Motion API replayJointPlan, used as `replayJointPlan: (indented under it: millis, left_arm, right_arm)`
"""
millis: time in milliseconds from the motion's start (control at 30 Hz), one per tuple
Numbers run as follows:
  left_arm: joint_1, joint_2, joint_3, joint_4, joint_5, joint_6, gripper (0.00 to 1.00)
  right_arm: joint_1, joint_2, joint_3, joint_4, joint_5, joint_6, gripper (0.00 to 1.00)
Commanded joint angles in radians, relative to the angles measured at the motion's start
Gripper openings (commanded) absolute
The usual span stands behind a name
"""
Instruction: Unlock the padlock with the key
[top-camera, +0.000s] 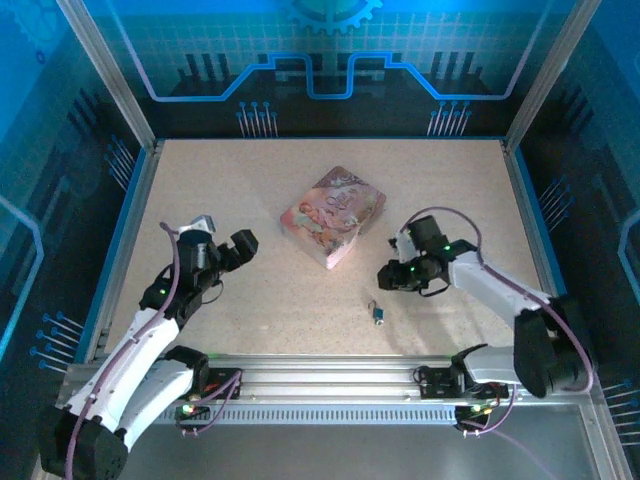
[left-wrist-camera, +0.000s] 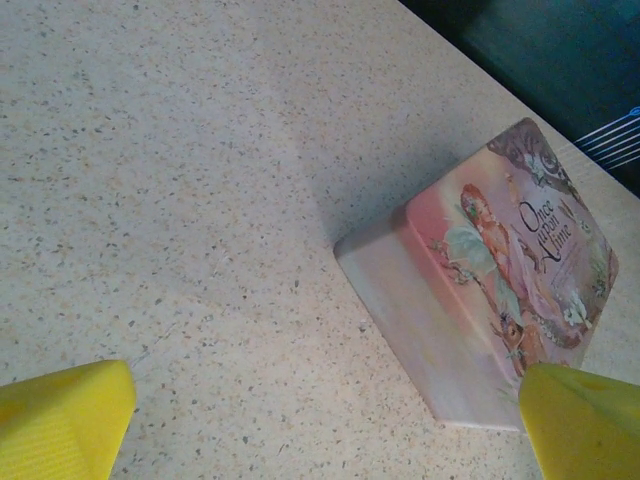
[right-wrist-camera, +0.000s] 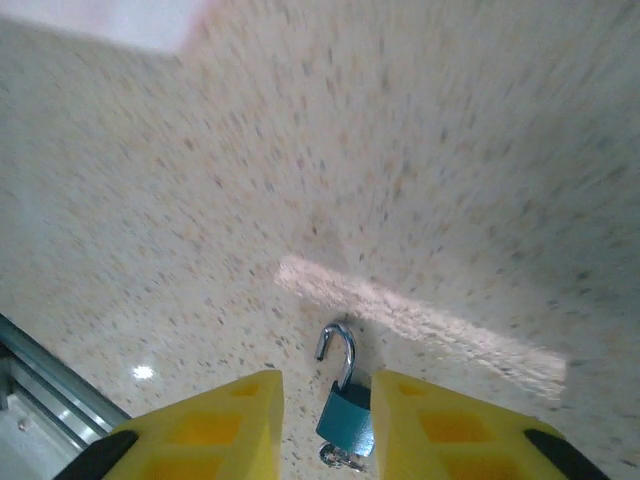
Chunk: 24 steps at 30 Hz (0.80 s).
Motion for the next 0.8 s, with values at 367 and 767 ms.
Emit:
replayJointPlan:
  millis: [367,767]
  left_arm:
    - [0.060,-0.005,0.053,-0.049,-0.123,0.117,0.99]
    - [0.087,0.126,-0.140,0.314,-0.304,0.451,0.99]
  right_arm:
    - [-0.336,-0.296,-0.028,0.166,0.201,-0.239,0.80]
    - [-0.446,-0.095,-0.270,0.800,0.349,-0.298,1.00]
